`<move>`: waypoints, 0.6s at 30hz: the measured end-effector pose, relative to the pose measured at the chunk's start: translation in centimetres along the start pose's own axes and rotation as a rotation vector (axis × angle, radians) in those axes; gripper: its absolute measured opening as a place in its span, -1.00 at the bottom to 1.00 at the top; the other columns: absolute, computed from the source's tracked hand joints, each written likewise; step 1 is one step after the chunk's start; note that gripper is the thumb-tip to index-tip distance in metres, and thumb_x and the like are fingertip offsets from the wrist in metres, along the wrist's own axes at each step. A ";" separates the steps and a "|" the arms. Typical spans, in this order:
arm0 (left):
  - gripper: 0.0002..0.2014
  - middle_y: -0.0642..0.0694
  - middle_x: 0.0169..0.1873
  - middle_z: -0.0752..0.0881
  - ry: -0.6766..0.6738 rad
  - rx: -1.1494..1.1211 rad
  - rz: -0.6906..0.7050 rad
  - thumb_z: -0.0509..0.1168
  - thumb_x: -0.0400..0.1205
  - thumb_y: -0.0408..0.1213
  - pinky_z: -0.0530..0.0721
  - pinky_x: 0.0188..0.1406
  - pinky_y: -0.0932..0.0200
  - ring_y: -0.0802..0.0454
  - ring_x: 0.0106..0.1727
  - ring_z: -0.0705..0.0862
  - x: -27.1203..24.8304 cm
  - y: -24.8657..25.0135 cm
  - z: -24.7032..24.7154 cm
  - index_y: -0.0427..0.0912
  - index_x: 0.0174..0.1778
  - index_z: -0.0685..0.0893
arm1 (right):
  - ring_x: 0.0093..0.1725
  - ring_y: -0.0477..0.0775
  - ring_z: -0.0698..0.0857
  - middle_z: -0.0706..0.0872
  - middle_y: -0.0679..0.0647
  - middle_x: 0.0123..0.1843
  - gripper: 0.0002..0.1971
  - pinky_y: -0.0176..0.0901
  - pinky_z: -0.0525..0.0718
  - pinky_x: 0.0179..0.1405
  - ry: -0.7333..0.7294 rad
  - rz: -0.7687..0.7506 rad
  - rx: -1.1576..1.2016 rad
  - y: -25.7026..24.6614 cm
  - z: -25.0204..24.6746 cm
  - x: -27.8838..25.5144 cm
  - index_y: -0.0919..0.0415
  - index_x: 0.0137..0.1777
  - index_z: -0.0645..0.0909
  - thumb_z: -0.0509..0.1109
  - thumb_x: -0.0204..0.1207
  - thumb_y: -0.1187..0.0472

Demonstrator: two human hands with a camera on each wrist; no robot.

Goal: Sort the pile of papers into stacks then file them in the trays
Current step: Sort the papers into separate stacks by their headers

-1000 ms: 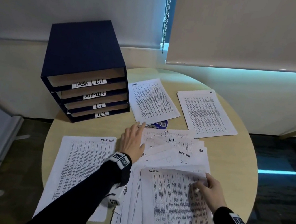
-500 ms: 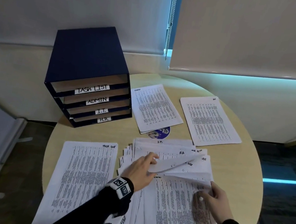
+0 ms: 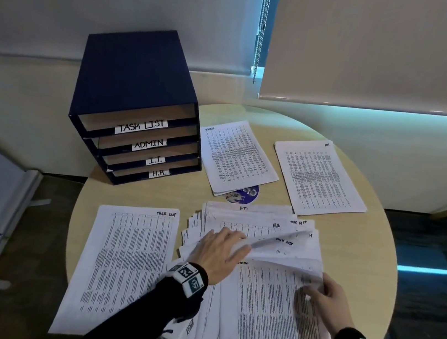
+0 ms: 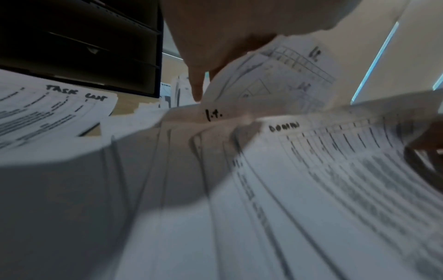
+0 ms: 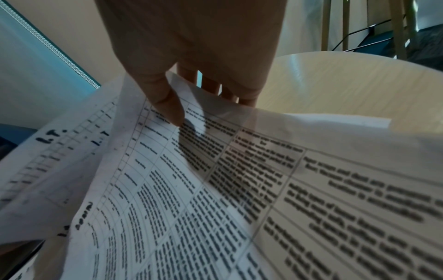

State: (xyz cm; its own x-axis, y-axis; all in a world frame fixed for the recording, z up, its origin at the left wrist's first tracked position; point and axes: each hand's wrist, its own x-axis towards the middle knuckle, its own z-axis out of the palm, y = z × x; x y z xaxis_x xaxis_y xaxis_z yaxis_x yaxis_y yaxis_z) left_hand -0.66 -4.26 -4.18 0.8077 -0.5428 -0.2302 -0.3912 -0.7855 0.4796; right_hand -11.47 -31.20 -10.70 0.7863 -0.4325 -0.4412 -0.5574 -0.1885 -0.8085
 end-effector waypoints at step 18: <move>-0.73 0.00 -0.09 0.65 0.209 0.152 -0.028 0.43 0.58 -0.19 0.66 -0.25 0.22 0.08 -0.15 0.61 -0.2 -1.6 -1.1 0.00 0.20 0.73 | -0.05 0.26 0.74 0.75 0.30 -0.07 -0.25 0.25 0.68 0.11 0.013 -0.022 -0.010 0.3 0.9 0.3 0.25 0.34 0.58 0.46 0.11 -0.09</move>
State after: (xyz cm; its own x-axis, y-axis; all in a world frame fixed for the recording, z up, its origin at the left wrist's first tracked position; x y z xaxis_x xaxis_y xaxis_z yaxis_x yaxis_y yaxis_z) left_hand 0.34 -2.58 -3.96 0.8868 -0.4590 -0.0542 -0.4159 -0.8437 0.3394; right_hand -11.20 -30.61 -11.42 0.7950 -0.4396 -0.4180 -0.5424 -0.2068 -0.8143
